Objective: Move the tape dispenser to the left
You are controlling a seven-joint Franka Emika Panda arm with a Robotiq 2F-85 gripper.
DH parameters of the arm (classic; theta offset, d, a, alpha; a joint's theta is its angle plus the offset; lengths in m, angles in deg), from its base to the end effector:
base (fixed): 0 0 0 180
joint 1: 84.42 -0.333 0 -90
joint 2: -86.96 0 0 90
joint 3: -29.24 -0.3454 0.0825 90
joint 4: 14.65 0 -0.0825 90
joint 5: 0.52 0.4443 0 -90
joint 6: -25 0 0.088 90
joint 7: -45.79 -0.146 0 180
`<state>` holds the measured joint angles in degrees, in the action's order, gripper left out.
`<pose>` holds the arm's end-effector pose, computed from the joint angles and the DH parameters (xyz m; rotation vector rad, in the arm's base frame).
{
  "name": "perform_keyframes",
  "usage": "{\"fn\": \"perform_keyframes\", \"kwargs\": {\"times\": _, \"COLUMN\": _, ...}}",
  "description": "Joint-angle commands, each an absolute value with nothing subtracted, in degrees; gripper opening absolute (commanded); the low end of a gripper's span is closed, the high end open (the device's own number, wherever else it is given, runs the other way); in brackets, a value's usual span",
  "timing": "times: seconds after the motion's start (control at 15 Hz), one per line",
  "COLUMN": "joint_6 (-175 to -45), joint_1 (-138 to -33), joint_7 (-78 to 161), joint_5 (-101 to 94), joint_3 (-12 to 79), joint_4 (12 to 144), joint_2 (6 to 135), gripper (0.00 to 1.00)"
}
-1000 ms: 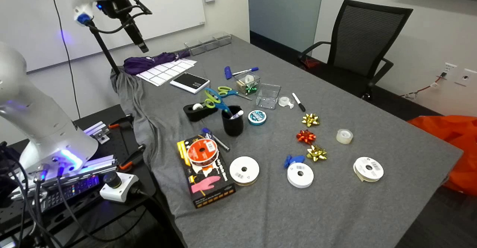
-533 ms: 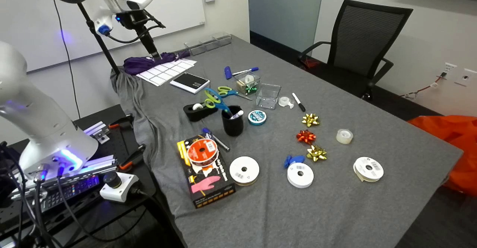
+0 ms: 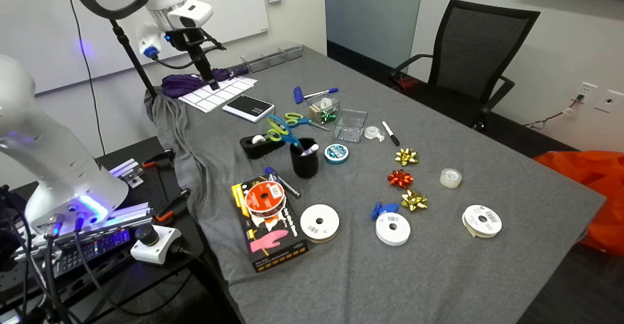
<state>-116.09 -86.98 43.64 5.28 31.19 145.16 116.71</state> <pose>0.4077 0.0087 0.3246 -3.0318 0.1467 -0.2880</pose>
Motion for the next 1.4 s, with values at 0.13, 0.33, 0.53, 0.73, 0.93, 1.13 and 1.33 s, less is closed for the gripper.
{"fn": "perform_keyframes", "kwargs": {"times": 0.13, "joint_6": -127.60, "joint_1": -86.22, "joint_7": 48.55, "joint_5": 5.18, "joint_3": 32.80, "joint_4": 144.11, "joint_2": 98.48, "gripper": 1.00}}
{"fn": "perform_keyframes", "kwargs": {"times": 0.33, "joint_6": -132.11, "joint_1": -86.38, "joint_7": 51.29, "joint_5": 6.32, "joint_3": 33.63, "joint_4": 142.45, "joint_2": 90.06, "gripper": 1.00}}
{"fn": "perform_keyframes", "kwargs": {"times": 0.53, "joint_6": -137.26, "joint_1": -85.61, "joint_7": 52.84, "joint_5": 6.25, "joint_3": 33.14, "joint_4": 140.85, "joint_2": 83.30, "gripper": 1.00}}
{"fn": "perform_keyframes", "kwargs": {"times": 0.73, "joint_6": -140.90, "joint_1": -84.43, "joint_7": 54.04, "joint_5": 5.85, "joint_3": 32.33, "joint_4": 138.68, "joint_2": 77.95, "gripper": 1.00}}
{"fn": "perform_keyframes", "kwargs": {"times": 0.93, "joint_6": -143.25, "joint_1": -82.96, "joint_7": 54.50, "joint_5": 3.88, "joint_3": 32.20, "joint_4": 135.96, "joint_2": 72.70, "gripper": 1.00}}
{"fn": "perform_keyframes", "kwargs": {"times": 1.13, "joint_6": -145.18, "joint_1": -82.24, "joint_7": 53.67, "joint_5": 1.32, "joint_3": 32.77, "joint_4": 133.73, "joint_2": 68.16, "gripper": 1.00}}
{"fn": "perform_keyframes", "kwargs": {"times": 1.33, "joint_6": -146.70, "joint_1": -82.09, "joint_7": 53.03, "joint_5": -1.32, "joint_3": 33.46, "joint_4": 132.41, "joint_2": 65.06, "gripper": 1.00}}
